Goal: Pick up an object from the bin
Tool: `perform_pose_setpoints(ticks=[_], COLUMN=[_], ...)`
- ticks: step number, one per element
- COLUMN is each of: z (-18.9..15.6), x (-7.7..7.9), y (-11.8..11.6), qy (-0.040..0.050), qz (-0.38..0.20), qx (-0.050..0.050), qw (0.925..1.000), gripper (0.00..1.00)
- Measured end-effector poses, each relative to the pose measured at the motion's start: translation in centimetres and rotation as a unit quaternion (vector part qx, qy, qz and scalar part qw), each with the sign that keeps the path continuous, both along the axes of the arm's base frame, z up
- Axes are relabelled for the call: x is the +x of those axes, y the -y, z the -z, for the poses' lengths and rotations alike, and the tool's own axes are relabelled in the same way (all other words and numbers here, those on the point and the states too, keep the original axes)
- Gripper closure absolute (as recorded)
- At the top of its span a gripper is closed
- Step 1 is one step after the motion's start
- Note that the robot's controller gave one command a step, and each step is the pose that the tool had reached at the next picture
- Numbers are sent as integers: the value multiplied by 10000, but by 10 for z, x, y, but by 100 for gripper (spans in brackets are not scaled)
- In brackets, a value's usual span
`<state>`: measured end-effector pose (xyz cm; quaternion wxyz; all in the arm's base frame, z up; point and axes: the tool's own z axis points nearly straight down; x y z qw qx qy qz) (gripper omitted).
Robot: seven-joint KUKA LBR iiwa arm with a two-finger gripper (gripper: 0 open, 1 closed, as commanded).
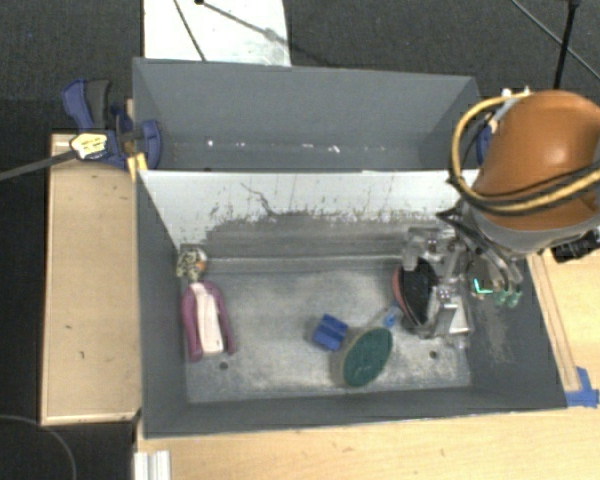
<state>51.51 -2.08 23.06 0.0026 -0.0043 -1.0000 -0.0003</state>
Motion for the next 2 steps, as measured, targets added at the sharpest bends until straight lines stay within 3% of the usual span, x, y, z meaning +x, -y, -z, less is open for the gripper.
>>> perform_pose_setpoints(ticks=[1, 2], z=[155, 152], x=[-23, -21], y=[6, 6], qy=[17, 40], qz=[-900, -907], qx=[3, -2], qw=[9959, 9959], gripper=[0, 100])
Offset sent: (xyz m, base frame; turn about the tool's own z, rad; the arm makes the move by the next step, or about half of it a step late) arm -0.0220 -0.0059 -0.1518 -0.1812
